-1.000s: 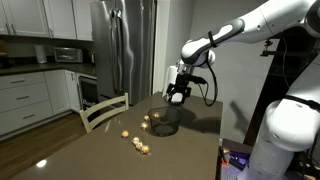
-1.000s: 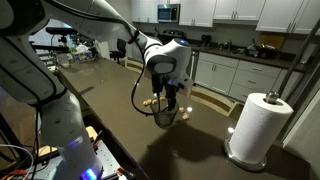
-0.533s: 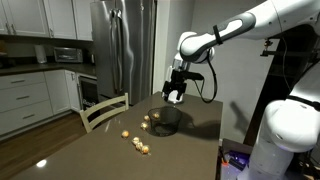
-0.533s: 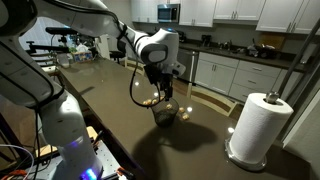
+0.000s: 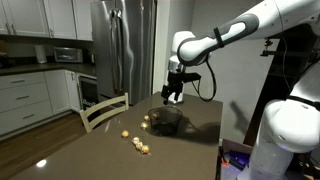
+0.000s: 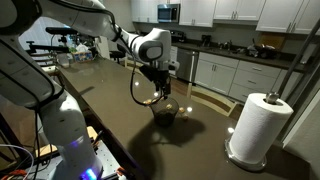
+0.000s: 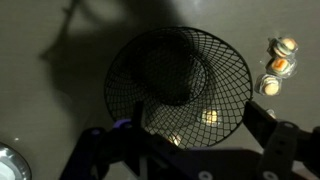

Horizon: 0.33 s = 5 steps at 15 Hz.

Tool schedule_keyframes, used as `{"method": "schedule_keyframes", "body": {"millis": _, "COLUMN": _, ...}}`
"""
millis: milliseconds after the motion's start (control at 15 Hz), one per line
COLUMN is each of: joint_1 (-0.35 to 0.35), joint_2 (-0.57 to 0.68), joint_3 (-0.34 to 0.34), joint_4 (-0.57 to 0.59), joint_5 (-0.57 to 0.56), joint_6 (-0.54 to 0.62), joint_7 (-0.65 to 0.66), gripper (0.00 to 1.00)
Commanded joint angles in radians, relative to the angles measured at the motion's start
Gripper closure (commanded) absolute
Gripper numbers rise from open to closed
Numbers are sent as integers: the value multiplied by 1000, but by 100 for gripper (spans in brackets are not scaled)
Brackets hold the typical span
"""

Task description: Move the basket to the right

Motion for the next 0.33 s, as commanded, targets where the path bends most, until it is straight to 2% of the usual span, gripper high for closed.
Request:
{"method": "schedule_keyframes", "body": {"millis": 0, "joint_1": 4, "joint_2": 0, "joint_3": -3, "joint_4": 1, "joint_5": -8, "joint_6": -2, "joint_7": -1, "gripper": 0}}
{"method": "schedule_keyframes", "body": {"millis": 267, "joint_1": 7, "joint_2": 0, "joint_3": -2, "joint_4": 1, "joint_5": -13, "joint_6": -2, "joint_7": -2, "gripper": 0}}
